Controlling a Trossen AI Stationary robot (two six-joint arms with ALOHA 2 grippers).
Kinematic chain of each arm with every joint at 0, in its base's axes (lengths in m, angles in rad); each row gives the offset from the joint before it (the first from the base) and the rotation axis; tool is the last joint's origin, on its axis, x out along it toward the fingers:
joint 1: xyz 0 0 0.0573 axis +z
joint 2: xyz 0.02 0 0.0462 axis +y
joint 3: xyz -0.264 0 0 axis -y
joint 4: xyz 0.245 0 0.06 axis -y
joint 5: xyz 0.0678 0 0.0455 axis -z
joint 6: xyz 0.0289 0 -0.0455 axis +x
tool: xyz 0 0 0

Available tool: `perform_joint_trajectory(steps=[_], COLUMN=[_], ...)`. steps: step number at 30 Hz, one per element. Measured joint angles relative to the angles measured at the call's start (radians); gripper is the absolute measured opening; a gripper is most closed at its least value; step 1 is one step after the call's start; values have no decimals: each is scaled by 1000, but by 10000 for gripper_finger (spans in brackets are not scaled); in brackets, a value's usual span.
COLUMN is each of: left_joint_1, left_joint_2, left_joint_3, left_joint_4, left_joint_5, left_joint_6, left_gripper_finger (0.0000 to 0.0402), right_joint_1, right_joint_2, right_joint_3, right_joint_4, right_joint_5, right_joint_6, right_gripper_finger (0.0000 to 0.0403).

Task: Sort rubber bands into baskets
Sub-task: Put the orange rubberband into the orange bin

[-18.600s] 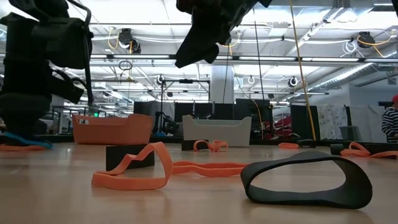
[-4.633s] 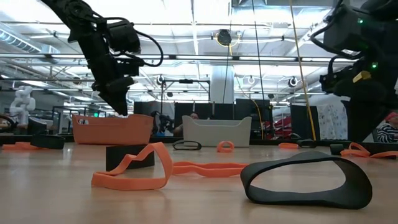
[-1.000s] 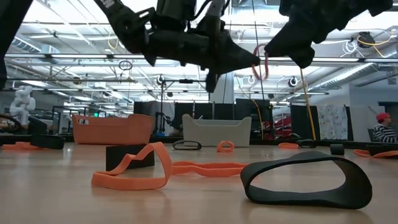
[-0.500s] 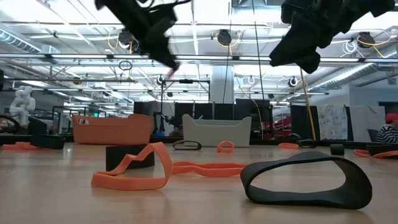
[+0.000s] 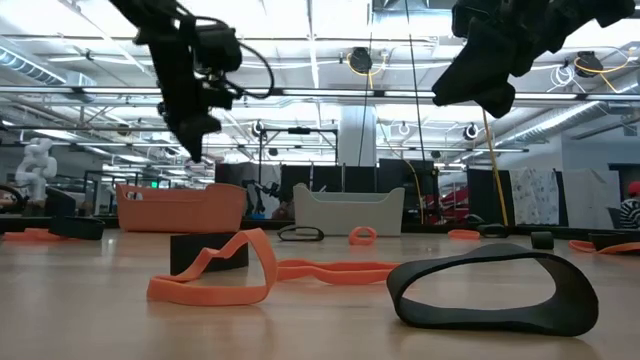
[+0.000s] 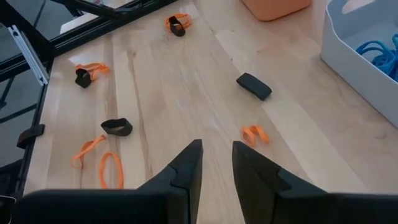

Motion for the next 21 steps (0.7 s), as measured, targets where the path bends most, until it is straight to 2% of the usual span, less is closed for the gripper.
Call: perform_joint_trajectory(steps=[6, 12, 21], left_joint_1=[53, 27, 11], left_joint_2=[17, 17, 17], left_joint_3=[-20, -20, -20], left_joint_4=[7, 0, -10], left_joint_5=[3, 105, 92], left_joint_6=[-8, -7, -4], left_gripper_finger=[25, 66, 117], right_joint_1=[0, 0, 0], right_joint_2=[0, 0, 0], right_joint_3=[0, 0, 0], right_joint_4=[0, 0, -1], right_joint_5=[3, 3, 2], right_joint_6=[-20, -23, -20], right_gripper_finger=[80, 80, 80])
